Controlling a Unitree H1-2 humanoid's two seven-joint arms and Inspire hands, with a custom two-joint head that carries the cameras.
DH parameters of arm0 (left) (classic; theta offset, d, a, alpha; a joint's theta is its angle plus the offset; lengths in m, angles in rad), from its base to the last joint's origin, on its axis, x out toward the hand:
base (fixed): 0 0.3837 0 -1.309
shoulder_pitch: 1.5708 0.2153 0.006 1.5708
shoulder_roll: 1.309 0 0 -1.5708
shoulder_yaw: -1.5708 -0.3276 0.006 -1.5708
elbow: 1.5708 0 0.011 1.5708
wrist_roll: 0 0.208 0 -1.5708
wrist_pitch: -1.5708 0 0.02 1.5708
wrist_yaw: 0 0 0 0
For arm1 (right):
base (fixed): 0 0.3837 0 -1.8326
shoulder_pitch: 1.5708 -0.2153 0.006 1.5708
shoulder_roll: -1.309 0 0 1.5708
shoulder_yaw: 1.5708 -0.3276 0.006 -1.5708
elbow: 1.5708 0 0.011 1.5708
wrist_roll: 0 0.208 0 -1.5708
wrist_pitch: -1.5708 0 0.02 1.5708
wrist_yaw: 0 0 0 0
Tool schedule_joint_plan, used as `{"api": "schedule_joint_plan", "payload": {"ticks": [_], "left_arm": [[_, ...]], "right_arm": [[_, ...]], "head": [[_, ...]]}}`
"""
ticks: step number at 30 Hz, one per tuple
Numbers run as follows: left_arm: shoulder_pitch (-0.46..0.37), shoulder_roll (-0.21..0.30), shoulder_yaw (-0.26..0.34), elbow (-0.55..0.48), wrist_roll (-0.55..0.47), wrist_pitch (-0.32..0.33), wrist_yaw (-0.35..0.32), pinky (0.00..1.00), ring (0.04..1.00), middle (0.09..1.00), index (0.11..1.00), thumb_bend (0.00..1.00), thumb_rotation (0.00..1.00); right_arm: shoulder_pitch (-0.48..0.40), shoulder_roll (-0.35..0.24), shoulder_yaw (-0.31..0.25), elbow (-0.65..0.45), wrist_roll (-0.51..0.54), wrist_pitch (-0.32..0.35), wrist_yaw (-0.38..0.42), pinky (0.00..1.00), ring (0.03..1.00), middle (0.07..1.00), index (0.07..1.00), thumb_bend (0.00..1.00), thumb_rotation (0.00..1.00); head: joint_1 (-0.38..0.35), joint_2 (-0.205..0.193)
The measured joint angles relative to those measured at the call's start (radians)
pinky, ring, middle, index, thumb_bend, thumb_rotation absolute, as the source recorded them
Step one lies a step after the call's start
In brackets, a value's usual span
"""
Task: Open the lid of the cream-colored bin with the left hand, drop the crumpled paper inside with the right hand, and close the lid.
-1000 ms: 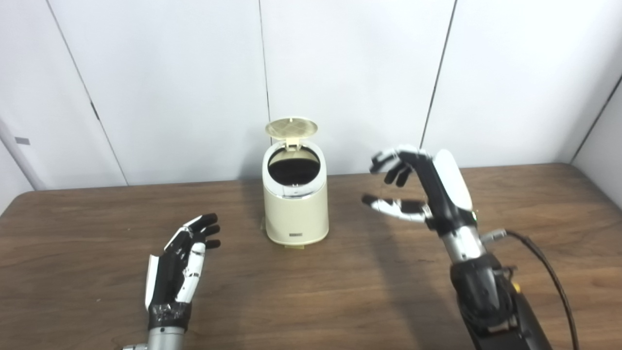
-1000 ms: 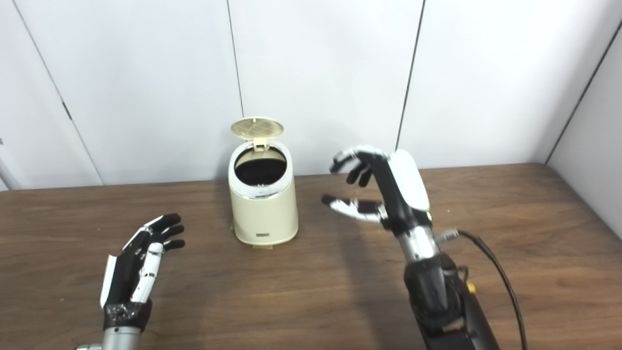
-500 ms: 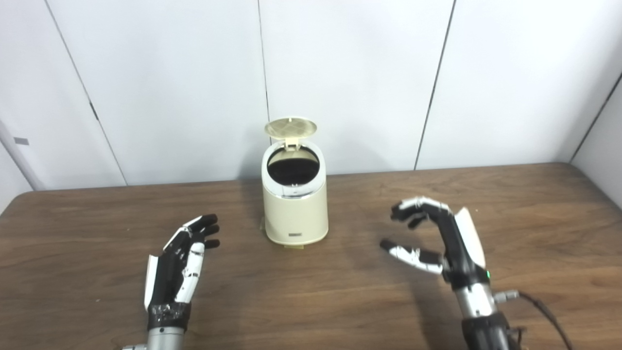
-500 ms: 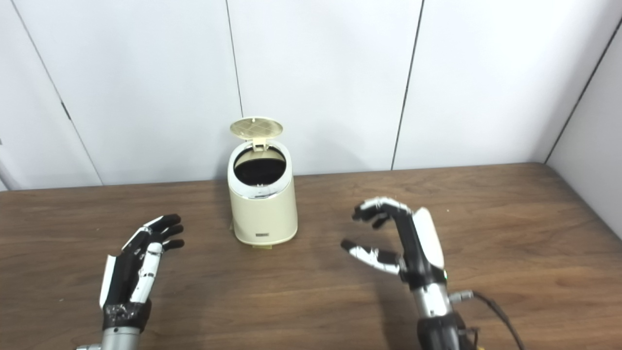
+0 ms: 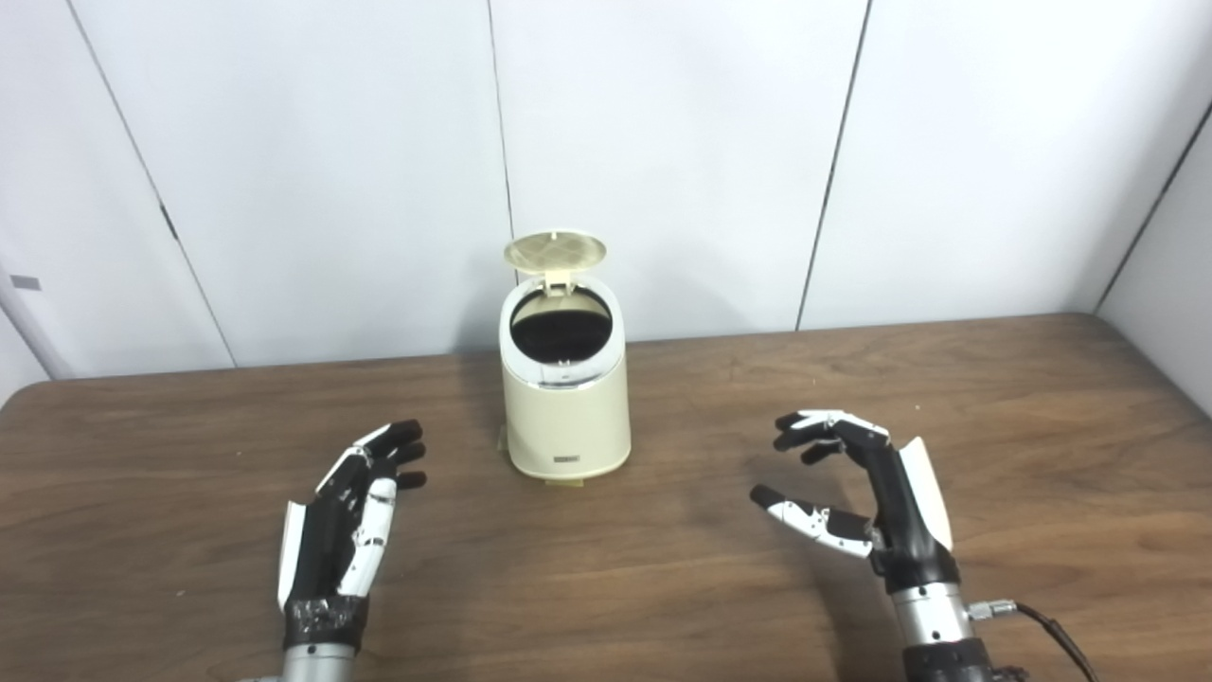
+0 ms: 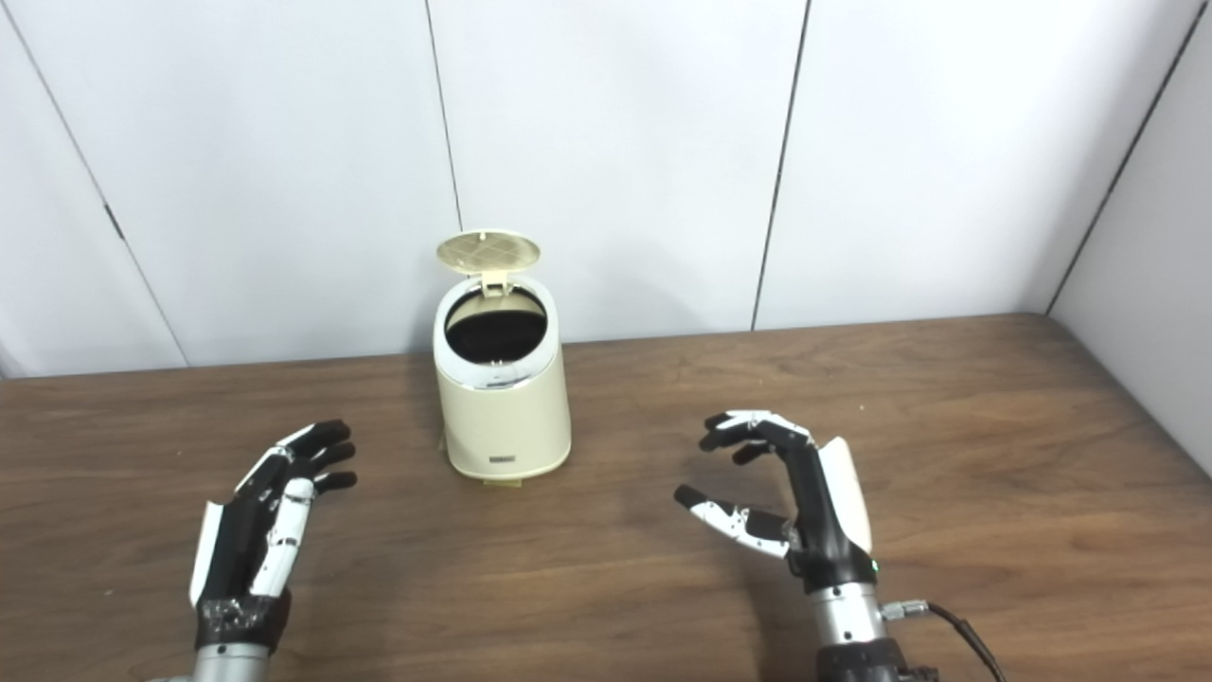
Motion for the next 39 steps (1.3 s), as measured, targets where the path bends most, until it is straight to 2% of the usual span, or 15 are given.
{"api": "schedule_joint_plan", "payload": {"ticks": [11,12,13,16,17,18,20,24,29,31,33,35,39], "left_arm": [[0.021,0.011,0.013,-0.024,0.010,0.016,-0.004,0.69,0.754,0.776,0.765,0.21,0.69],[0.021,0.018,0.017,-0.027,0.018,0.020,-0.004,0.69,0.756,0.775,0.767,0.23,0.74],[0.021,0.032,0.021,-0.033,0.031,0.026,-0.004,0.70,0.769,0.787,0.780,0.29,0.83],[0.013,0.089,0.032,-0.066,0.085,0.035,-0.005,0.73,0.800,0.807,0.801,0.45,0.93],[0.001,0.104,0.037,-0.074,0.092,0.043,-0.005,0.74,0.804,0.809,0.803,0.46,0.93],[-0.014,0.118,0.042,-0.085,0.094,0.054,-0.006,0.77,0.828,0.827,0.816,0.57,0.94],[-0.061,0.136,0.045,-0.102,0.096,0.089,-0.009,0.80,0.852,0.847,0.833,0.68,0.94],[-0.172,0.175,0.039,-0.125,0.150,0.127,-0.029,0.80,0.870,0.859,0.849,0.78,0.97],[-0.286,0.223,0.015,-0.175,0.221,0.237,-0.080,0.87,0.918,0.893,0.879,0.83,0.99],[-0.316,0.239,0.006,-0.189,0.245,0.277,-0.099,0.87,0.917,0.899,0.883,0.84,0.99],[-0.340,0.254,-0.009,-0.192,0.277,0.315,-0.122,0.84,0.909,0.900,0.883,0.88,0.99],[-0.364,0.269,-0.034,-0.197,0.311,0.357,-0.155,0.88,0.940,0.929,0.912,0.98,0.96],[-0.414,0.315,-0.106,-0.216,0.392,0.405,-0.233,0.94,0.989,0.966,0.940,1.00,0.88]], "right_arm": [[-0.008,0.010,0.002,0.022,-0.015,-0.021,-0.032,0.50,0.614,0.649,0.495,0.48,0.15],[-0.008,0.011,0.003,0.022,-0.015,-0.021,-0.032,0.50,0.612,0.647,0.495,0.48,0.14],[-0.008,0.011,0.003,0.023,-0.015,-0.022,-0.032,0.50,0.609,0.645,0.495,0.48,0.14],[-0.009,0.011,0.006,0.025,-0.029,-0.021,-0.036,0.50,0.607,0.645,0.495,0.48,0.14],[-0.009,0.011,0.008,0.026,-0.040,-0.021,-0.037,0.50,0.606,0.645,0.495,0.48,0.14],[-0.009,0.011,0.010,0.026,-0.048,-0.021,-0.037,0.48,0.597,0.639,0.495,0.48,0.14],[-0.010,0.011,0.013,0.028,-0.055,-0.021,-0.037,0.47,0.590,0.634,0.495,0.48,0.14],[-0.016,0.018,0.016,0.031,-0.057,-0.017,-0.037,0.48,0.594,0.637,0.495,0.48,0.14],[-0.019,0.019,0.017,0.035,-0.060,-0.017,-0.038,0.46,0.577,0.629,0.495,0.48,0.14],[-0.021,0.019,0.018,0.039,-0.061,-0.017,-0.039,0.47,0.583,0.632,0.495,0.48,0.14],[-0.023,0.018,0.018,0.044,-0.061,-0.018,-0.041,0.46,0.575,0.631,0.495,0.48,0.14],[-0.025,0.017,0.018,0.048,-0.061,-0.018,-0.044,0.46,0.573,0.631,0.495,0.48,0.14],[-0.037,0.017,0.020,0.065,-0.059,-0.019,-0.049,0.46,0.574,0.629,0.495,0.48,0.14]], "head": [[0.023,-0.008],[0.023,-0.008],[0.025,-0.008],[0.028,-0.012],[0.028,-0.012],[0.028,-0.012],[0.029,-0.012],[0.029,-0.014],[0.032,-0.015],[0.034,-0.017],[0.034,-0.018],[0.037,-0.023],[0.038,-0.026]]}}
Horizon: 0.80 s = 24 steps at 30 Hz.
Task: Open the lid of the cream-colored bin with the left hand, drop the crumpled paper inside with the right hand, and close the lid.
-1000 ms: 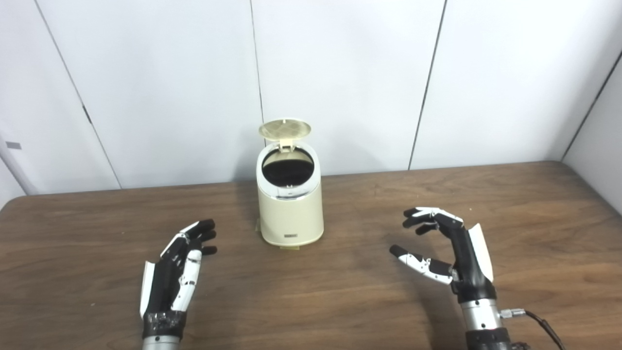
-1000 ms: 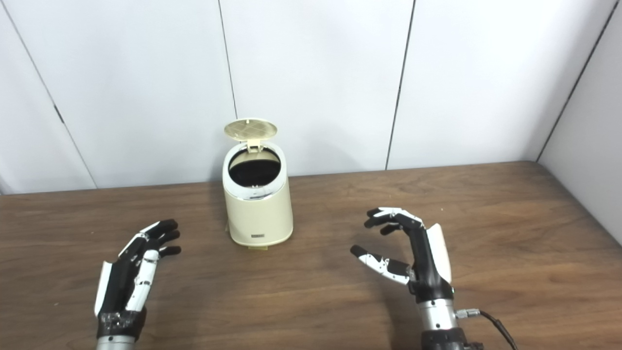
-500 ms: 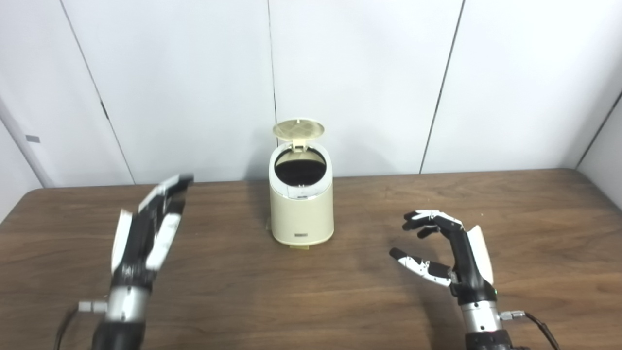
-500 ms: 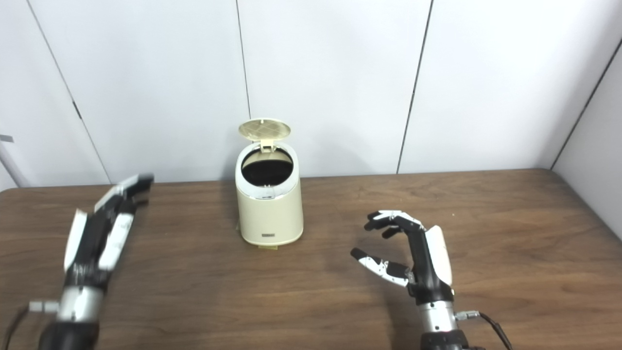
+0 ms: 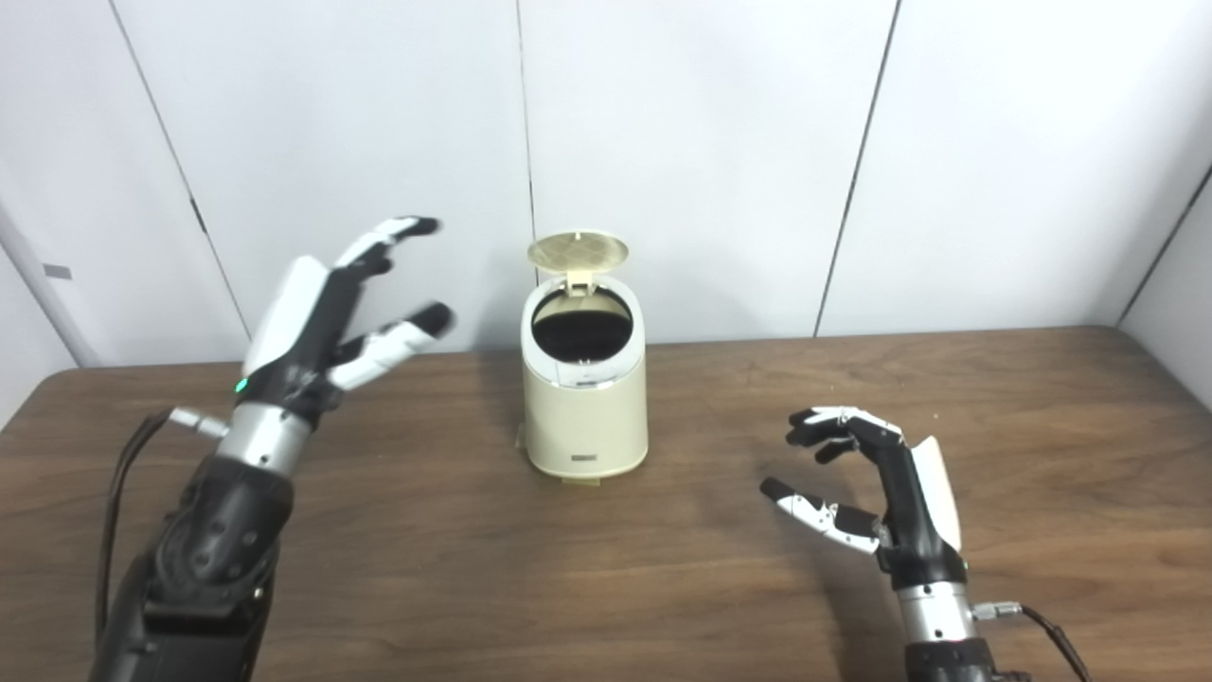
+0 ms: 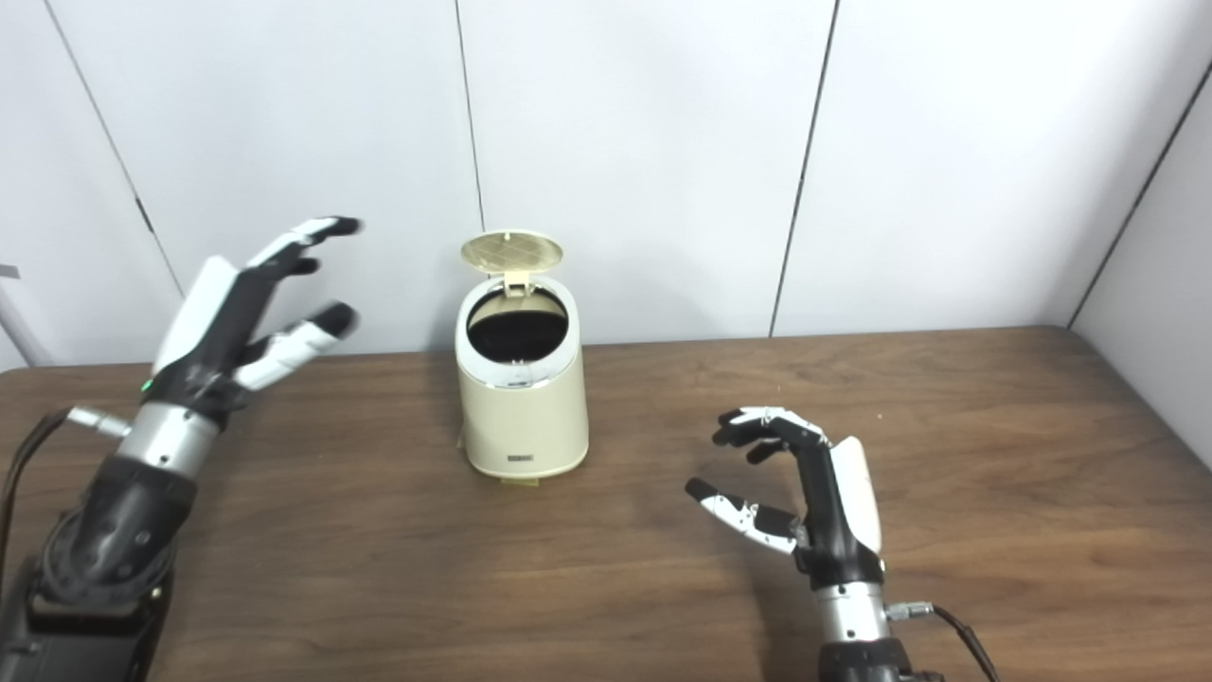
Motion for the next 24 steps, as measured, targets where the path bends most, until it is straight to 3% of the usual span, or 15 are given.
{"api": "schedule_joint_plan", "payload": {"ticks": [3,8,14,24], "left_arm": [[-0.029,0.005,-0.049,-0.014,0.081,0.021,-0.028,0.93,0.999,0.978,0.955,1.00,0.88],[-0.081,0.014,-0.145,-0.008,0.256,0.024,-0.053,0.99,1.000,0.973,0.954,1.00,0.81],[-0.188,0.014,-0.229,0.033,0.444,0.022,-0.088,1.00,1.000,0.997,0.987,1.00,0.89],[-0.252,-0.075,-0.231,0.151,0.511,0.029,-0.074,1.00,1.000,0.986,0.980,1.00,0.92]], "right_arm": [[-0.007,-0.004,0.001,0.011,0.001,0.000,-0.003,0.46,0.573,0.629,0.495,0.48,0.14],[-0.015,-0.007,0.007,0.022,0.002,-0.003,-0.009,0.47,0.578,0.628,0.495,0.48,0.14],[-0.028,-0.011,0.010,0.047,0.019,-0.010,-0.010,0.47,0.582,0.631,0.495,0.48,0.14],[-0.056,-0.013,0.015,0.087,0.020,-0.032,-0.021,0.46,0.569,0.631,0.495,0.48,0.14]], "head": [[0.002,-0.005],[0.006,-0.020],[0.012,-0.035],[0.015,-0.058]]}}
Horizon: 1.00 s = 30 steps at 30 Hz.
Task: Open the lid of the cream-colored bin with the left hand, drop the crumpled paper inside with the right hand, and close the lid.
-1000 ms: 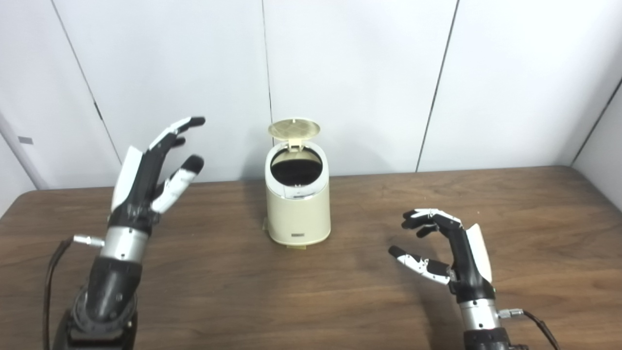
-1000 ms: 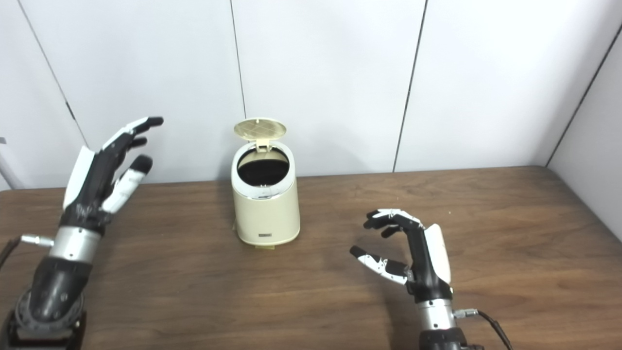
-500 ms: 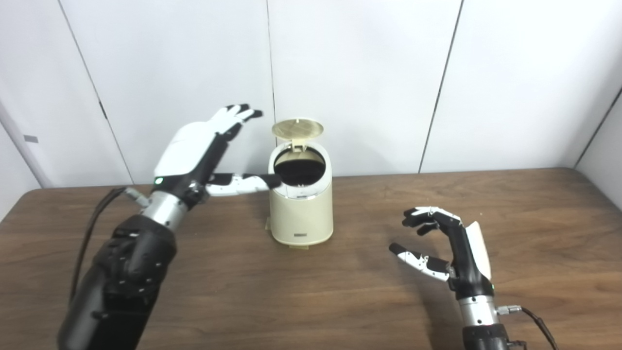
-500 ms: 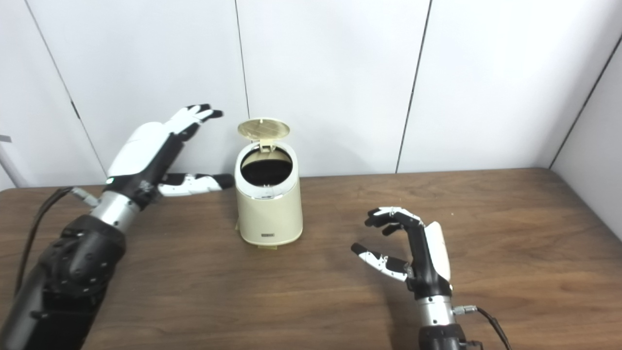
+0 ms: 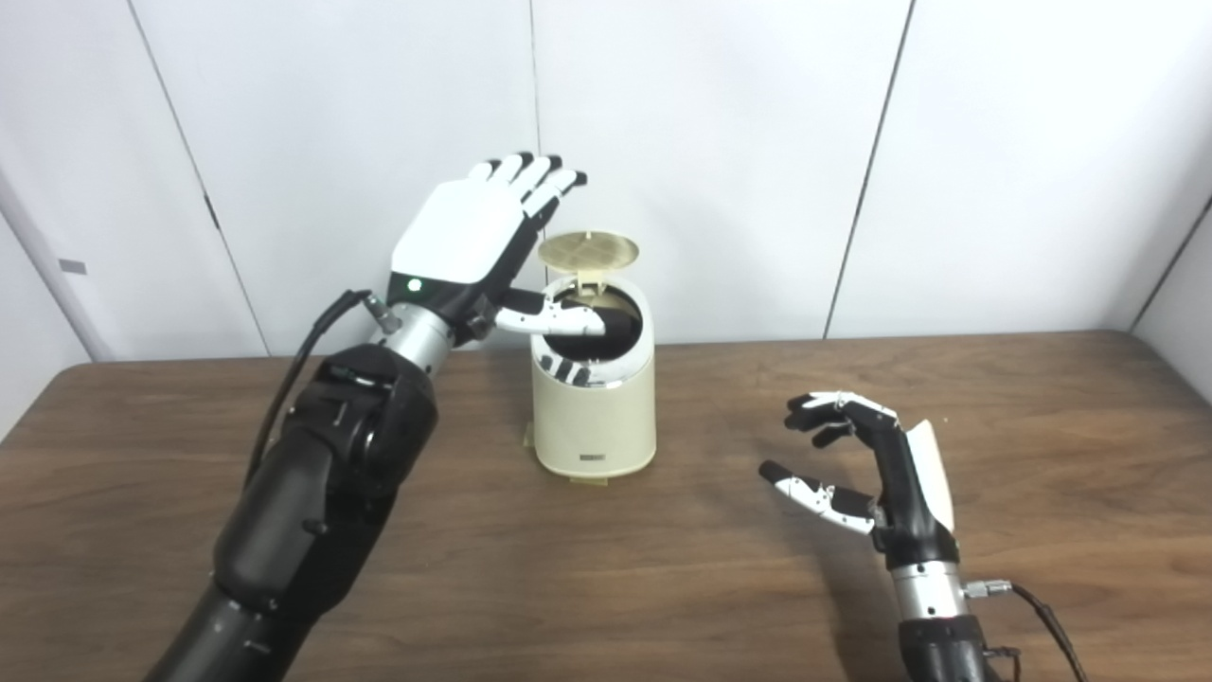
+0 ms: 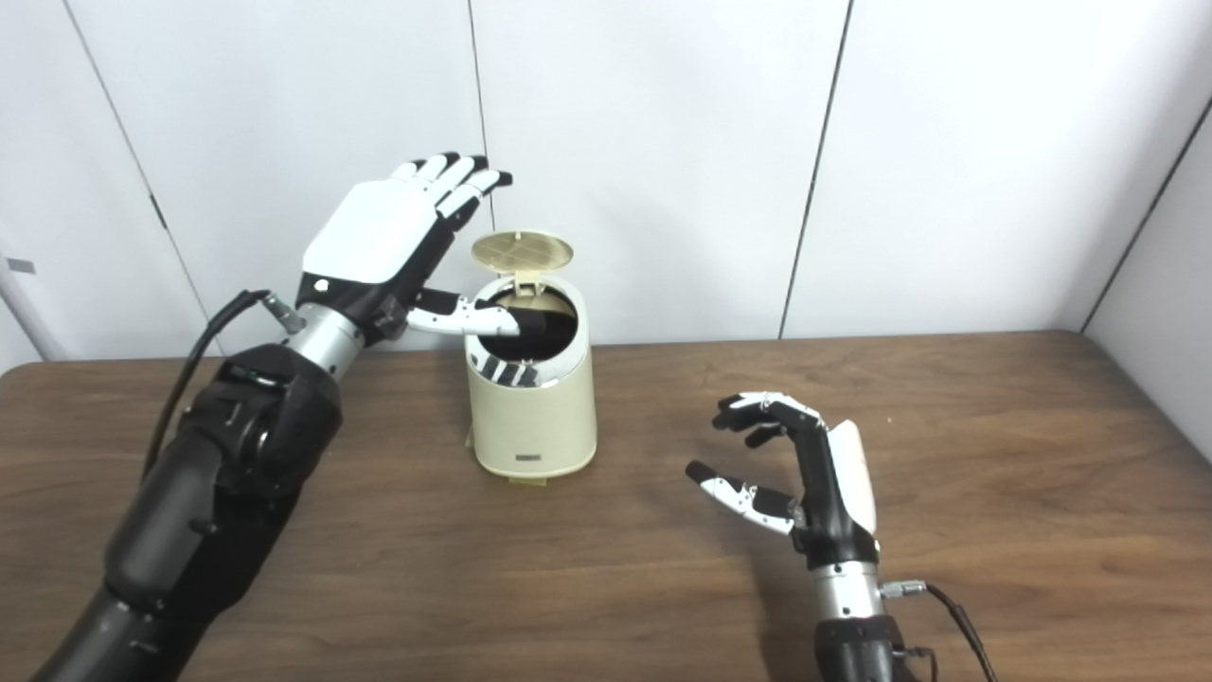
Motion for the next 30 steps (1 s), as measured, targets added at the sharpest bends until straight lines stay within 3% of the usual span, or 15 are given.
{"api": "schedule_joint_plan", "payload": {"ticks": [8,21,30], "left_arm": [[-0.053,-0.030,0.017,0.051,0.001,0.019,0.006,1.00,1.000,0.972,0.967,1.00,0.93],[-0.054,-0.057,0.022,0.136,-0.031,0.020,0.013,1.00,1.000,0.959,0.950,1.00,0.95],[-0.053,-0.035,-0.010,0.164,-0.033,-0.005,0.028,1.00,1.000,0.954,0.943,1.00,0.96]], "right_arm": [[-0.013,-0.003,0.010,0.019,-0.010,-0.008,-0.004,0.45,0.565,0.628,0.495,0.48,0.14],[-0.026,-0.008,0.027,0.033,-0.033,-0.013,-0.011,0.44,0.559,0.624,0.494,0.48,0.14],[-0.026,-0.007,0.030,0.033,-0.043,-0.010,-0.011,0.47,0.584,0.633,0.494,0.48,0.14]], "head": [[-0.002,-0.012],[-0.011,-0.018],[-0.017,-0.020]]}}
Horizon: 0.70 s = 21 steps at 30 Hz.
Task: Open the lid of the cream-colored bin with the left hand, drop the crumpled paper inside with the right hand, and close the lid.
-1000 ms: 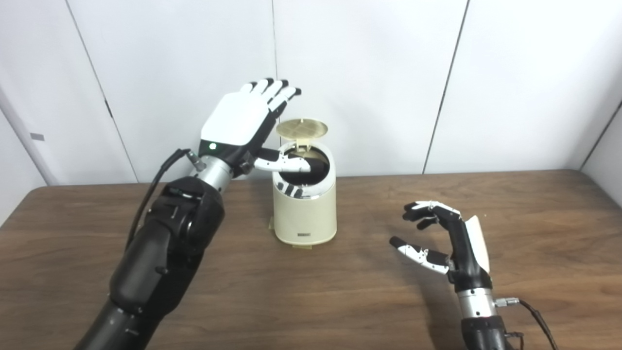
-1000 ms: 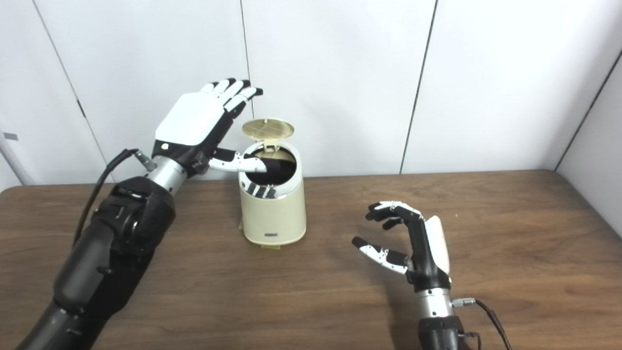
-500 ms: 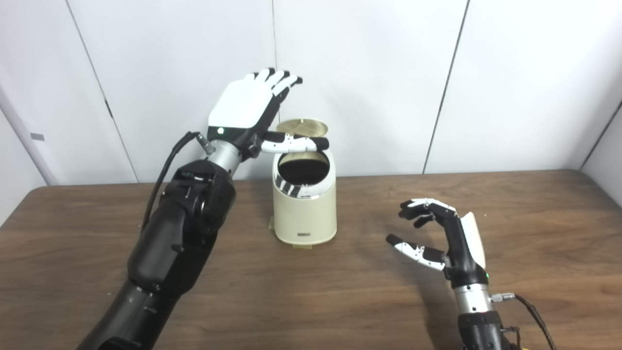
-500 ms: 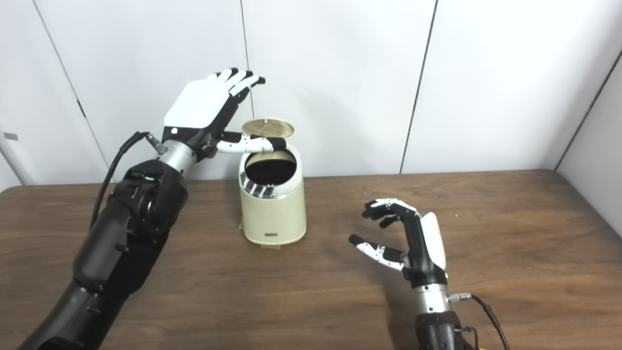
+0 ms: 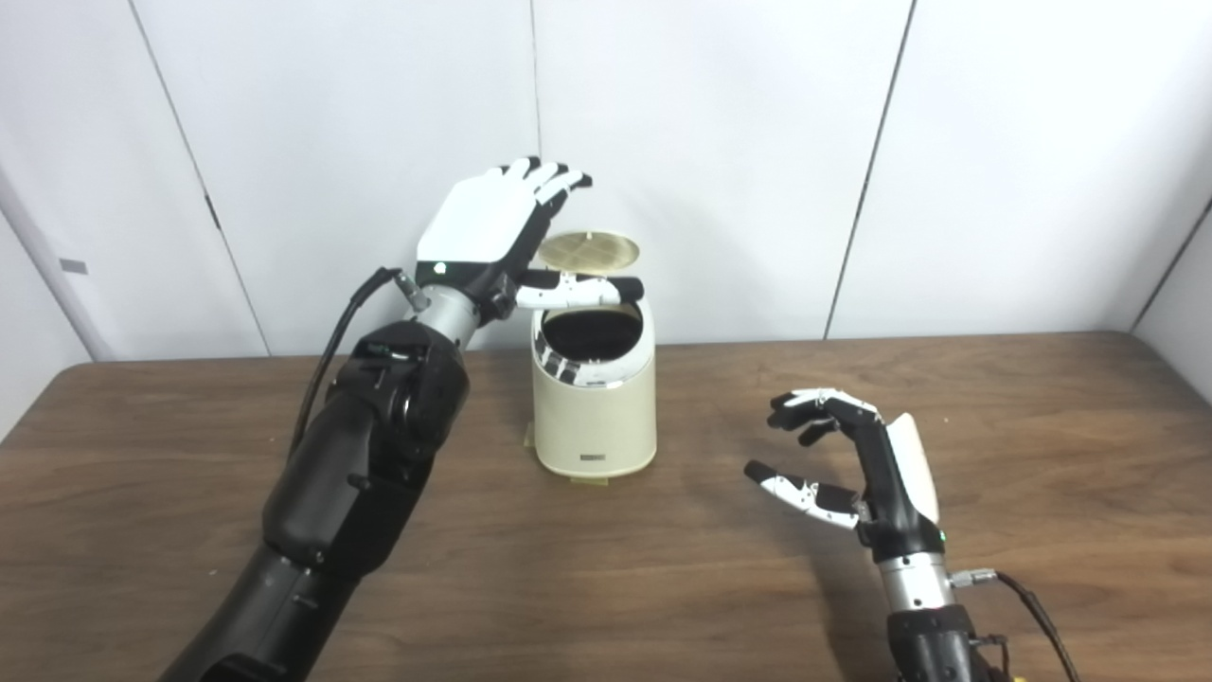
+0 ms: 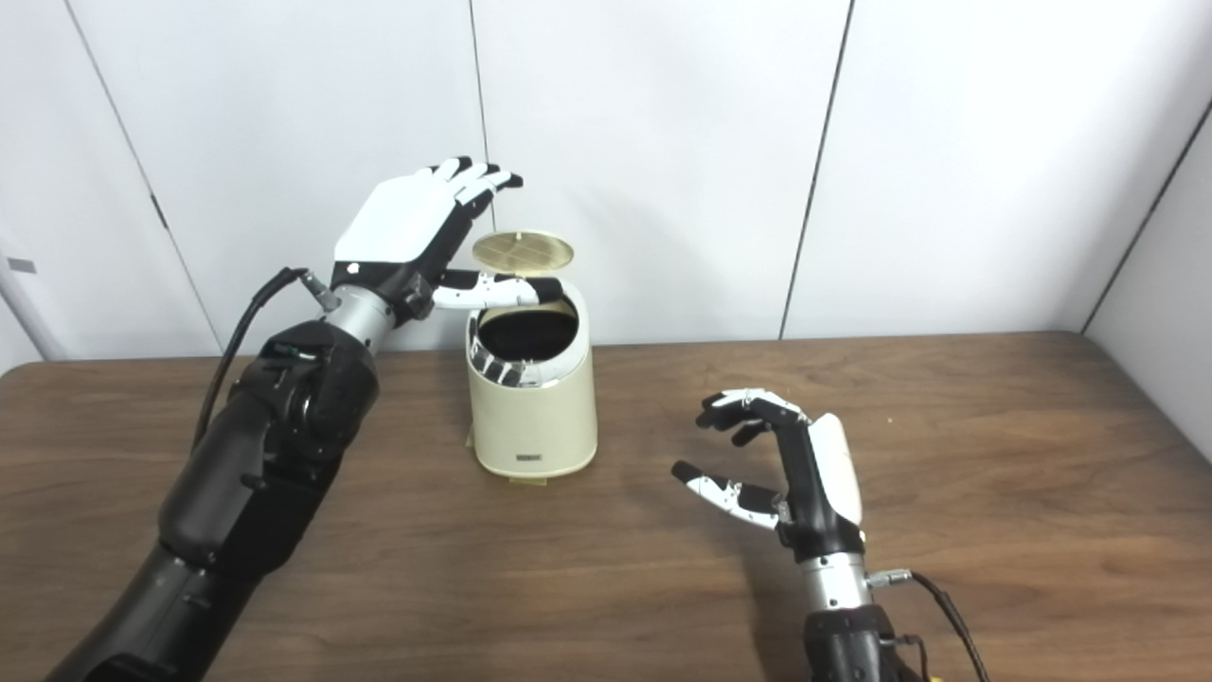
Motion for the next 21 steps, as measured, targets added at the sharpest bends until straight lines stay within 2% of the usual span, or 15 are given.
{"api": "schedule_joint_plan", "payload": {"ticks": [8,14,21], "left_arm": [[0.005,0.025,-0.040,0.034,-0.027,-0.051,-0.024,1.00,1.000,0.943,0.947,1.00,0.95],[0.005,0.029,-0.043,0.034,-0.033,-0.069,-0.026,1.00,1.000,0.930,0.930,1.00,0.94],[0.006,0.040,-0.060,0.057,-0.028,-0.076,-0.034,1.00,0.977,0.877,0.872,1.00,0.99]], "right_arm": [[0.000,0.000,0.001,0.000,-0.002,0.000,0.000,0.47,0.585,0.638,0.494,0.48,0.14],[-0.001,0.000,0.002,0.000,-0.004,0.000,0.000,0.47,0.583,0.637,0.494,0.48,0.14],[-0.001,0.000,0.002,0.001,-0.004,0.000,0.000,0.47,0.587,0.639,0.494,0.48,0.14]], "head": [[-0.003,0.003],[-0.005,0.006],[-0.006,0.003]]}}
